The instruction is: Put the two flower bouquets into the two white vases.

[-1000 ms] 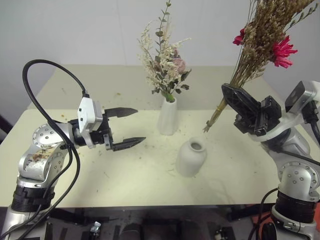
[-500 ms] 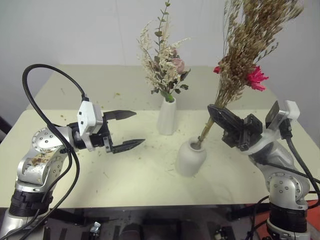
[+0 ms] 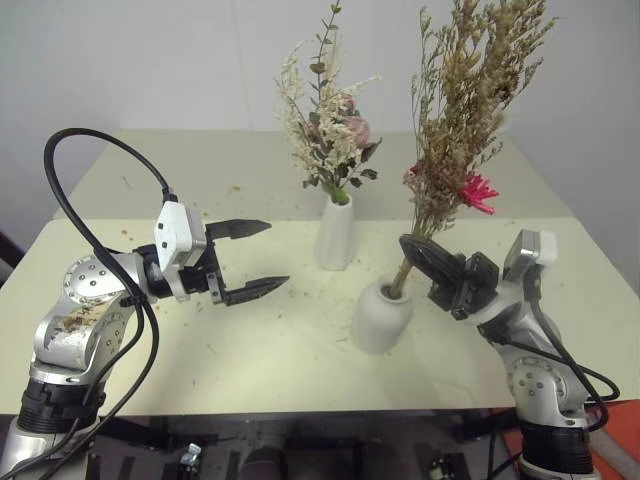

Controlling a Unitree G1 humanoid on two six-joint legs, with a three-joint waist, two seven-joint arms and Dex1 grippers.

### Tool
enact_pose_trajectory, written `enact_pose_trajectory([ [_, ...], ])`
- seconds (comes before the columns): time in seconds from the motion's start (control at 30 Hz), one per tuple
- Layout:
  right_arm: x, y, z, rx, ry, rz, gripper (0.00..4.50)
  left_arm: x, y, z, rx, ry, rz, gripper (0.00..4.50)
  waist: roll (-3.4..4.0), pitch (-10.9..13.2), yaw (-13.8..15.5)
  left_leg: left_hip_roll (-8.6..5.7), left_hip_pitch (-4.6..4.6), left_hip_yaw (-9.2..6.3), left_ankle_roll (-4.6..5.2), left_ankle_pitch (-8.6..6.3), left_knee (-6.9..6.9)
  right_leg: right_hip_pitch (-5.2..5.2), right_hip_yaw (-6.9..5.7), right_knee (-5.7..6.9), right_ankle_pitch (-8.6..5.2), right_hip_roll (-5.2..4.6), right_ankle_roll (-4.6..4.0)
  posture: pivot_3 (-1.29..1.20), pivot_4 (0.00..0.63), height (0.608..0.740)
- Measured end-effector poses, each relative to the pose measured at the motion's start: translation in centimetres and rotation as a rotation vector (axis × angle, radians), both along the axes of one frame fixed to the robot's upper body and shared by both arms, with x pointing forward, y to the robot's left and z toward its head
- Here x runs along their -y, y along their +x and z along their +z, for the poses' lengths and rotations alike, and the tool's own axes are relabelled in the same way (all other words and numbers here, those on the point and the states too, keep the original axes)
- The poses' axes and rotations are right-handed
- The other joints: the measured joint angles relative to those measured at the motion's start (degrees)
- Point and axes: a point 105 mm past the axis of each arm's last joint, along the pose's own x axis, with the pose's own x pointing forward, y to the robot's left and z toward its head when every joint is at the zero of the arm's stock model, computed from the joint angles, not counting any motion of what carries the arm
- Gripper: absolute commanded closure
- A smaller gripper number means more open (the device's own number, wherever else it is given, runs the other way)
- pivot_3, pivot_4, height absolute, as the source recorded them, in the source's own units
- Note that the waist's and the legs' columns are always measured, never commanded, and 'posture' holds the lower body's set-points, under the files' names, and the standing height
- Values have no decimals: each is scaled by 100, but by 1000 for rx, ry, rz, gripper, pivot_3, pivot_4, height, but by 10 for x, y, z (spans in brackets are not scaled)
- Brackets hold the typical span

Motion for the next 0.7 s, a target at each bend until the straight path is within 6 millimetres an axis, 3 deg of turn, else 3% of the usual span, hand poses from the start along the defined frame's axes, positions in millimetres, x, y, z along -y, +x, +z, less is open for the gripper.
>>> enact_pose_trajectory([
  [0.1, 0, -2, -7, -24, 1, 14, 3677, 0, 0, -1, -2, -1, 4, 0, 0, 0, 4, -1, 0, 1, 0, 0, 0, 0, 0, 0, 0, -1, 0, 0, 150, 740],
  [0.47, 5, -10, -16, -57, -48, 60, 52, -1, 0, -2, -7, -1, 4, 0, 0, 0, 6, -1, 1, 0, 0, 0, 0, 1, 0, 1, 0, -1, 0, 0, 150, 740],
  [0.7, 29, -25, -31, -112, -152, 60, 52, -1, 0, -4, -11, 4, 7, 0, -1, 0, 22, -1, 3, 0, 0, 0, 1, 8, -1, -3, 0, -2, 0, 0, 150, 740],
])
